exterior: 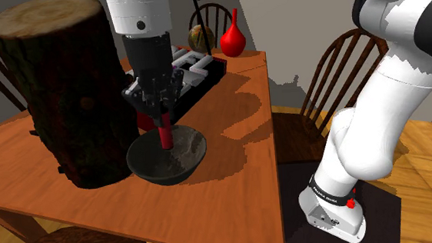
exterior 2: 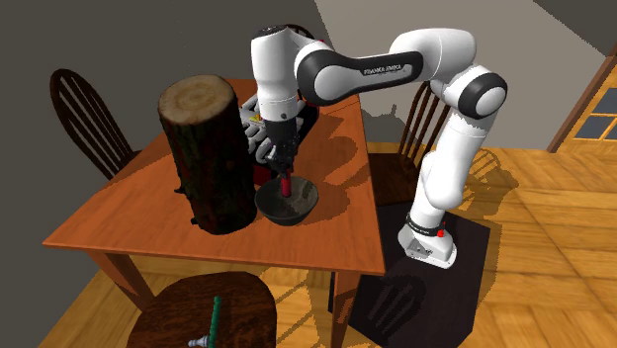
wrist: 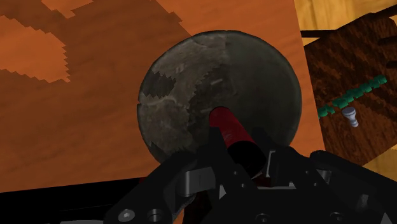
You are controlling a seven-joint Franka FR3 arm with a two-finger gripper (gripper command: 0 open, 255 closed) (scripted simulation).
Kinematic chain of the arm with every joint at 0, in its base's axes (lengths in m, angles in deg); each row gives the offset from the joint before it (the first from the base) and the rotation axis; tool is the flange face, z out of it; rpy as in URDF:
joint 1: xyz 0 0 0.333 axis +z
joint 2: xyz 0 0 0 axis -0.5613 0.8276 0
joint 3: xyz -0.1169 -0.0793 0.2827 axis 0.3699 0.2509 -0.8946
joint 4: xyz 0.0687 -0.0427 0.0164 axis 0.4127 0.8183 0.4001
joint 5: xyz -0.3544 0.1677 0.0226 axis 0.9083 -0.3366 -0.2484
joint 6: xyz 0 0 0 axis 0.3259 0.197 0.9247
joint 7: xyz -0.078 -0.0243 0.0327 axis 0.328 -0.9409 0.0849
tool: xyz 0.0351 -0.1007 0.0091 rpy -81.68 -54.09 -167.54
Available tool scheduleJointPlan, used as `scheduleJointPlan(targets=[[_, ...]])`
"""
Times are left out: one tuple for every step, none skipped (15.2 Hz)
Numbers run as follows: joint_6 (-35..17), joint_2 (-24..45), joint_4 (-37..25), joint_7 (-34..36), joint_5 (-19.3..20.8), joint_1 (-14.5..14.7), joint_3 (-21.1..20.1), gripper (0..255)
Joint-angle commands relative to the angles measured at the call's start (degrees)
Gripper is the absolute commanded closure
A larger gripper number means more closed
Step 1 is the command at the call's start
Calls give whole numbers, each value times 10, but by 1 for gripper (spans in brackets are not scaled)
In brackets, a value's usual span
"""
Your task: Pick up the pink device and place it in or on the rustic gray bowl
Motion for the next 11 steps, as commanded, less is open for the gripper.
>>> scheduleJointPlan(targets=[[-1,0,1,0,0,0,0,255],[-1,0,1,0,0,0,0,255],[-1,0,1,0,0,0,0,255],[-1,0,1,0,0,0,0,0],[-1,0,1,0,0,0,0,0],[-1,0,1,0,0,0,0,0],[-1,0,1,0,0,0,0,0],[-1,0,1,0,0,0,0,0],[-1,0,1,0,0,0,0,0],[20,6,-25,2,3,0,-1,0],[40,14,-53,5,6,0,-2,0]])
